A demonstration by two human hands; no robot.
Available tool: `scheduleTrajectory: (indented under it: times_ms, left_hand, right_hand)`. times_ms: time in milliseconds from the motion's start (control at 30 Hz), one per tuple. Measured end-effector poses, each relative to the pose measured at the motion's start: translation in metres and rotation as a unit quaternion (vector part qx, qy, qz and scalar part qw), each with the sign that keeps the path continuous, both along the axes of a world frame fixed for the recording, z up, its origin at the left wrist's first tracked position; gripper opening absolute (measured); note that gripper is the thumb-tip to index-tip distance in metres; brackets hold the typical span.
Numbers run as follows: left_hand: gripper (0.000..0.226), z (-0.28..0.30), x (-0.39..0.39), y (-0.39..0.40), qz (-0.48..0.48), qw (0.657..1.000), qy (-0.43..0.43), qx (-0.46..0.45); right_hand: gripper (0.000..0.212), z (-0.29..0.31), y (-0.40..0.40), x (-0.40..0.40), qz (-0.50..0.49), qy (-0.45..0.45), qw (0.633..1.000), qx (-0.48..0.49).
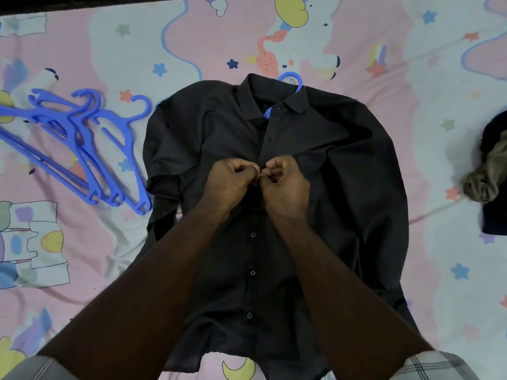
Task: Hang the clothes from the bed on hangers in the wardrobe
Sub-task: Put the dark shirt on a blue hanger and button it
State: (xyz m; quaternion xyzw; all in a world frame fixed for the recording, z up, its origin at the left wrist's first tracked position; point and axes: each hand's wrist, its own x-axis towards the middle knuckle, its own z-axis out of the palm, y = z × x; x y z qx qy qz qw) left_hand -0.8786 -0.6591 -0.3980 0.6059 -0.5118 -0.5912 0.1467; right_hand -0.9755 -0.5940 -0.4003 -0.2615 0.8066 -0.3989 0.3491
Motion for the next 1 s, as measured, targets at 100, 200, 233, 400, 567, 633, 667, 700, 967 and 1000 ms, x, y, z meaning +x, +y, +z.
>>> scheduleTrajectory:
  times_ms: [100, 200, 233, 400, 567, 633, 667, 700, 967, 1000]
  left_hand:
    - [0.011, -0.002, -0.002, -0.001, 0.025, 0.999, 0.026, 0.015]
    - [0.02, -0.005, -0.002, -0.004, 0.039, 0.998, 0.045, 0.032]
    - [0.021, -0.005, -0.001, -0.005, 0.037, 0.998, 0.049, 0.033]
    - [0.015, -0.009, 0.0, -0.005, 0.047, 0.995, 0.062, 0.064]
    - [0.009, -0.008, 0.0, -0.007, 0.029, 0.995, 0.055, 0.08]
    - [0.004, -0.009, -0.001, -0.008, 0.049, 0.993, 0.056, 0.094]
    - [0.002, -0.01, -0.001, -0.008, 0.065, 0.99, 0.066, 0.105]
    - [0.005, -0.011, -0.001, -0.009, 0.079, 0.988, 0.078, 0.112]
    - [0.02, -0.019, 0.003, -0.005, 0.076, 0.977, 0.119, 0.161]
    - [0.02, -0.021, 0.005, -0.004, 0.058, 0.98, 0.103, 0.157]
  right_hand:
    - [0.027, -0.003, -0.003, -0.002, -0.03, -0.034, 0.999, -0.011]
    - [0.028, -0.01, -0.005, -0.002, -0.067, -0.092, 0.993, -0.012]
    - [0.027, -0.012, -0.005, -0.001, -0.074, -0.109, 0.991, -0.013]
    - [0.025, -0.011, -0.007, -0.004, -0.058, -0.073, 0.996, -0.007]
    - [0.022, -0.006, -0.007, -0.005, -0.008, -0.027, 1.0, 0.007]
    - [0.028, -0.008, -0.009, -0.006, -0.02, -0.044, 0.999, 0.004]
    - [0.032, -0.01, -0.009, -0.006, -0.028, -0.061, 0.998, -0.001]
    - [0.034, -0.011, -0.01, -0.005, -0.038, -0.085, 0.996, -0.007]
    - [0.02, -0.007, -0.009, -0.016, -0.154, -0.382, 0.911, 0.032]
    - [0.019, -0.011, -0.008, -0.015, -0.153, -0.373, 0.914, 0.049]
